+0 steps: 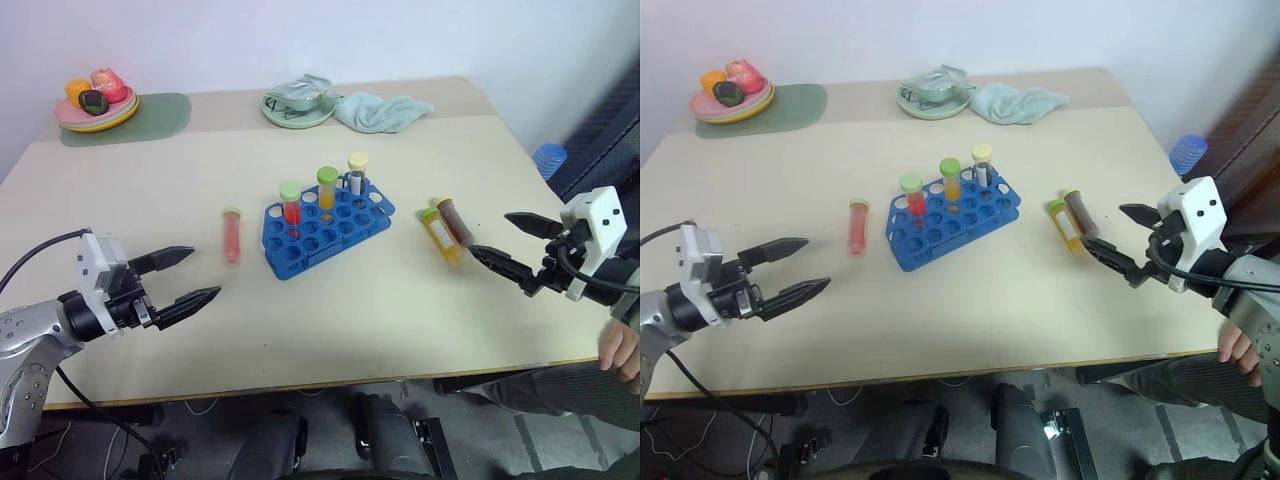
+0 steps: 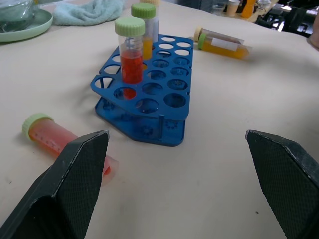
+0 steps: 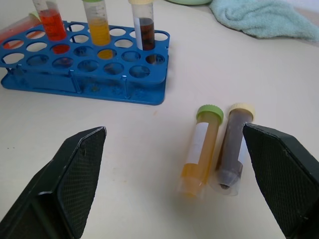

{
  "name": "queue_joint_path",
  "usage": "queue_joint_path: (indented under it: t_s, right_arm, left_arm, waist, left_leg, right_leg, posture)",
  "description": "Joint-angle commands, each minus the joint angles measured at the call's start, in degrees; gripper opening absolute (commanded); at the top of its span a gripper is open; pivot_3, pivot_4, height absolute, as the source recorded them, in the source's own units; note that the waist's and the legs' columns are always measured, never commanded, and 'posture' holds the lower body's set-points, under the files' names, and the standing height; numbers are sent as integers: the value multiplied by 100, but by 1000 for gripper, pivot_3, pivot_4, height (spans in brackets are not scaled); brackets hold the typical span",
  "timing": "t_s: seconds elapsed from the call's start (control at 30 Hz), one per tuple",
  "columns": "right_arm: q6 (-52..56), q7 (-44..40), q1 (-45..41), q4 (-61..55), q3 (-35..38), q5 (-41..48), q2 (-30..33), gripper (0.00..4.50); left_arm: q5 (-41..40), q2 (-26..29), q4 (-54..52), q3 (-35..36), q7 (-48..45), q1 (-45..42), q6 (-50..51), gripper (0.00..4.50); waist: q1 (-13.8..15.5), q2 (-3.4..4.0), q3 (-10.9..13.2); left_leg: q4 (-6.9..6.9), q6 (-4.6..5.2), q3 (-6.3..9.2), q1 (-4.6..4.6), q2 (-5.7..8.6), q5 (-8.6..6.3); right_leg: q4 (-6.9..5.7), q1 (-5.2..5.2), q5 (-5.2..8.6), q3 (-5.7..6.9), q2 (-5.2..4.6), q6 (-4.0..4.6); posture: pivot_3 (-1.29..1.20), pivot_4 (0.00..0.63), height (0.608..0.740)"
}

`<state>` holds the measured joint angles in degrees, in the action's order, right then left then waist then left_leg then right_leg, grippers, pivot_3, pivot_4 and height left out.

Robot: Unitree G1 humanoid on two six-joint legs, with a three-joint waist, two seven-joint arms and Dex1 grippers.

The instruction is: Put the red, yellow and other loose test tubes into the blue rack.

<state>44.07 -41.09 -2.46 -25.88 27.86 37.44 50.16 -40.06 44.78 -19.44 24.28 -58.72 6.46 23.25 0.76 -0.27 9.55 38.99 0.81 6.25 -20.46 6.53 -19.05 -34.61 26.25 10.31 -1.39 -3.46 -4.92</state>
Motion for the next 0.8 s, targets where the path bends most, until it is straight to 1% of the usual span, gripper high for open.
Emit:
queue_joint_path:
  t_s: [0.03, 0.3, 0.53, 0.67, 0.8]
  right_arm:
    - [43, 64, -97, -236, 75, 116, 56, 4469]
    - [223, 167, -215, -323, 38, 185, 107, 4469]
    - [582, 274, -482, -280, -123, 209, 271, 4469]
    - [786, 398, -801, -57, -446, 32, 488, 4469]
    - [776, 202, -1641, 899, -1157, -257, 678, 4469]
  left_arm:
    - [-38, 69, -109, 59, -63, -25, -38, 4500]
    - [-204, 33, -113, 14, -99, -159, 76, 4500]
    - [-277, -23, -226, -89, -78, -276, 127, 4500]
    - [-305, -4, -285, -236, -185, -435, 88, 4500]
    - [-279, -27, -287, -522, -270, -825, 25, 4500]
  waist:
    - [0, 0, 0]
    - [-1, 0, 0]
    - [-1, 0, 0]
    - [-3, 1, 0]
    - [-11, 2, 1]
  left_leg:
    - [0, 0, 0, 0, 0, 0]
    - [0, 0, 0, 0, 0, 0]
    - [0, 0, 0, 0, 0, 0]
    - [0, 0, 0, -2, 0, 0]
    - [1, 0, -4, -1, 0, 0]
  right_leg:
    - [0, 0, 0, 0, 0, 0]
    - [0, 0, 0, 1, 0, 0]
    - [3, 0, 0, 1, 0, 0]
    - [7, 0, 0, 1, 0, 0]
    - [9, -2, -1, 1, 0, 1]
  posture:
    - [0, 150, 740]
    - [0, 150, 740]
    - [0, 150, 740]
    - [0, 150, 740]
    - [0, 150, 740]
